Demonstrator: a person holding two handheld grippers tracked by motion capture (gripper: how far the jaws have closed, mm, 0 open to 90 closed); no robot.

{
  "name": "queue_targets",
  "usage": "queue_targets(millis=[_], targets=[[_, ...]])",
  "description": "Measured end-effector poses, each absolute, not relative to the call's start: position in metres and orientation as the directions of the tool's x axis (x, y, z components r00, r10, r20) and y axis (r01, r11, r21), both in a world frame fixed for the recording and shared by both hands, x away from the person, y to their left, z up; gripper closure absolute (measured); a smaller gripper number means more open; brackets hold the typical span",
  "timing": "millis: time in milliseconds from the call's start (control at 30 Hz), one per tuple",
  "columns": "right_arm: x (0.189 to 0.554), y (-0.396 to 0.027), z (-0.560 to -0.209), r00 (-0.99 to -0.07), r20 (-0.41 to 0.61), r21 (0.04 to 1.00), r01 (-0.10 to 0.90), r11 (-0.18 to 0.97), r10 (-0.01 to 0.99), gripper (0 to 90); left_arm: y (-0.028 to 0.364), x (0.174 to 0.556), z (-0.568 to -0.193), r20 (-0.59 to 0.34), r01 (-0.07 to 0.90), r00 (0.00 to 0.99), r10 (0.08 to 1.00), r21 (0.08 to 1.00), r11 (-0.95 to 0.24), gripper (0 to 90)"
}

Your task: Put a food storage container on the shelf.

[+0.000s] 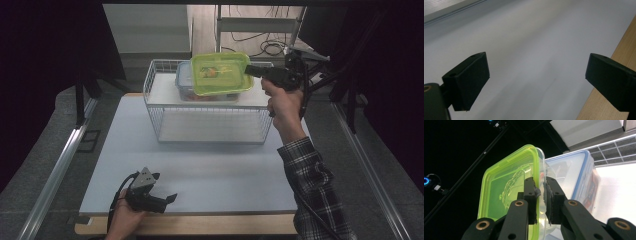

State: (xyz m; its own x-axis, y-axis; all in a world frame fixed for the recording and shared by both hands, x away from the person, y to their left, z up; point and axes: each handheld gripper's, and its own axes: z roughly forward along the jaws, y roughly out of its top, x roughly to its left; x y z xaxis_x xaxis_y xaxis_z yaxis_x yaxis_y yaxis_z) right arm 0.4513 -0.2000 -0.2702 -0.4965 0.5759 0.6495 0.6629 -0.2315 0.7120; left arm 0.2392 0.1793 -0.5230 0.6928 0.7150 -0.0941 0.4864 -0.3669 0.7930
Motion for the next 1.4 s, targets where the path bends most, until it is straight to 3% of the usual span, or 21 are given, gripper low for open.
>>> queue_targets(millis=[933,1233,1400], targets=[[0.481,-0.161,-0.265,-0.451,0.602,0.741,0.623,-0.251,0.659,79.9,0.18,0.239,-0.522,-0.095,0.483,0.696,0.712,0.796,-0.365,5.5],[0.479,-0.151,-0.264,-0.474,0.456,0.803,0.584,-0.118,0.754,70.0,0.179,0.239,-0.522,-0.092,0.482,0.698,0.711,0.794,-0.37,5.5],[0.481,-0.15,-0.265,-0.48,0.444,0.808,0.579,-0.107,0.757,65.9,0.179,0.239,-0.522,-0.091,0.481,0.699,0.71,0.794,-0.372,5.5]])
